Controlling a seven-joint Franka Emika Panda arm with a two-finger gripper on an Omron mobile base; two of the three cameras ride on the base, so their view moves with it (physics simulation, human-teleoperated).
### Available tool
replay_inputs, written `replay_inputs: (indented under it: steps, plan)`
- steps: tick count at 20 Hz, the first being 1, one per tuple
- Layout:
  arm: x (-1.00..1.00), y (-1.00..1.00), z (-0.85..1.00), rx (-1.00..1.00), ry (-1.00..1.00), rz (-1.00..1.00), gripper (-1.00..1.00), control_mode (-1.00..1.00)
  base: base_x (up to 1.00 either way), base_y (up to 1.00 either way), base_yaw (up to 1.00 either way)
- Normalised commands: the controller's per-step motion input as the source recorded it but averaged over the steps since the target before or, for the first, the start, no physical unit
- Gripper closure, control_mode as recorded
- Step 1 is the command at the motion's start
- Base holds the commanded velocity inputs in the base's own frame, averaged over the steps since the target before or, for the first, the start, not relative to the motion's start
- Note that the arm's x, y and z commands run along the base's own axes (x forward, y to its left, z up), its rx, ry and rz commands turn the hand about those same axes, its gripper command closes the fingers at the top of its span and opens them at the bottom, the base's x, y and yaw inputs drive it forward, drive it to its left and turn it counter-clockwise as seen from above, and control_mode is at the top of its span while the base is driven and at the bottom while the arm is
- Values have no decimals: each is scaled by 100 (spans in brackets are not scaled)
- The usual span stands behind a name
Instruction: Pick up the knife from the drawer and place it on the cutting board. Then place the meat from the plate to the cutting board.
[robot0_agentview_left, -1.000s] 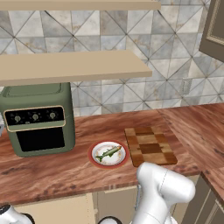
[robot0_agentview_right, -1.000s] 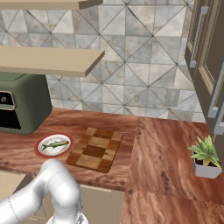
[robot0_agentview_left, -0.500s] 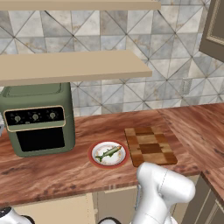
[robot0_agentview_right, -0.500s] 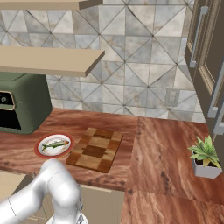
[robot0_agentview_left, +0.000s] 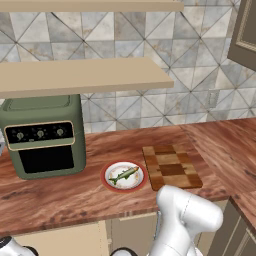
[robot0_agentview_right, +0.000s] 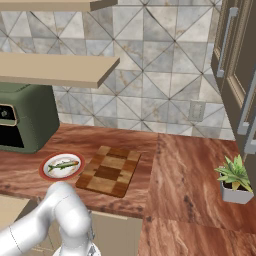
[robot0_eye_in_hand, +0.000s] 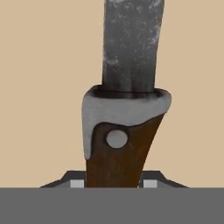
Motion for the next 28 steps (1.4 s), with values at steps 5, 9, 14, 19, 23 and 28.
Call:
replay_inputs:
  steps: [5, 9, 14, 19, 23, 28]
  plan:
    - [-4, 0, -4, 0, -2, 0, 100, -100, 0, 0, 0]
    - [-31, 0, 34, 2, -11, 0, 100, -100, 0, 0, 0]
    - [-35, -13, 78, 0, -10, -1, 100, -100, 0, 0, 0]
    - [-13, -34, 89, 1, -13, -7, 100, -100, 0, 0, 0]
    - [-8, -44, 91, 2, -15, -9, 100, -100, 0, 0, 0]
    - [-17, -49, 93, 2, -17, -7, 100, -100, 0, 0, 0]
